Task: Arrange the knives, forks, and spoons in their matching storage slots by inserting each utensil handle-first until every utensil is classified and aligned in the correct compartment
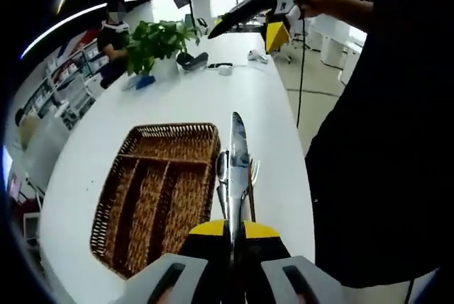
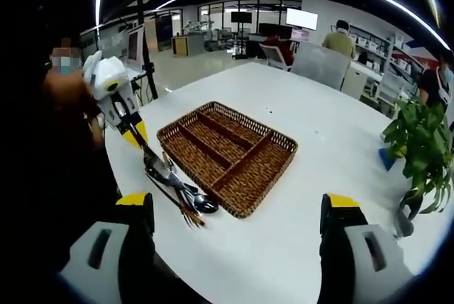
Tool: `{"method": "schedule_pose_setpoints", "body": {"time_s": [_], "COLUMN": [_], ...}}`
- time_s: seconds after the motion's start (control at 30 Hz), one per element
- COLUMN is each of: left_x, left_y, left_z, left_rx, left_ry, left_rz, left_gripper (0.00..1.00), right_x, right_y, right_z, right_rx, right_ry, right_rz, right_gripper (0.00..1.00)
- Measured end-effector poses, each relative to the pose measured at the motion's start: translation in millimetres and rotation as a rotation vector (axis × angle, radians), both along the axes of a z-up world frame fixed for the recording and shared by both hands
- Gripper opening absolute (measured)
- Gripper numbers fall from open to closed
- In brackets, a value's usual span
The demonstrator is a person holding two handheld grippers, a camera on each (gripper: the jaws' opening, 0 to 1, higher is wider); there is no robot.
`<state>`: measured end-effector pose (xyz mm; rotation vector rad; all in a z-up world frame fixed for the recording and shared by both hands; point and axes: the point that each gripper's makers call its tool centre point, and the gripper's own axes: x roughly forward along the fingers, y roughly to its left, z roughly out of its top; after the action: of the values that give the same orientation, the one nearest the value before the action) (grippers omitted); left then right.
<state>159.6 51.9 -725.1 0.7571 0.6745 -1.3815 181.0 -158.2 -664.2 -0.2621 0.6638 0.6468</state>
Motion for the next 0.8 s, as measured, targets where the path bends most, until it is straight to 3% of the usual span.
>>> {"method": "schedule_pose_setpoints", "body": {"time_s": [0.13, 0.23, 0.47, 0.7, 0.8], "left_x": [8.9, 12.6, 14.1, 19.6, 21.3], "left_y": [-1, -2, 5, 10, 12], "left_z": [23.7, 34.2, 32.6, 49.9, 48.8], "left_rx": [-0.003, -0.011, 0.031, 0.021, 0.039], "left_ry": [-0.057, -0.065, -0.058, -0.054, -0.063], "left_rz": [-0.014, -0.014, -0.042, -0.052, -0.058], "left_gripper": [0.03, 0.03, 0.03, 0.04, 0.04], "right_x": [2, 2, -1, 1, 0], "right_y": [0, 2, 8, 6, 8], "right_z": [2.2, 1.8, 0.4, -0.5, -0.9], "right_rx": [0.012, 0.015, 0.023, 0.038, 0.033], "right_ry": [-0.008, -0.01, -0.002, -0.006, -0.006], "right_rz": [-0.006, -0.001, 0.03, 0.018, 0.03], "right_gripper": [0.99, 0.99, 0.99, 0.99, 0.99]}}
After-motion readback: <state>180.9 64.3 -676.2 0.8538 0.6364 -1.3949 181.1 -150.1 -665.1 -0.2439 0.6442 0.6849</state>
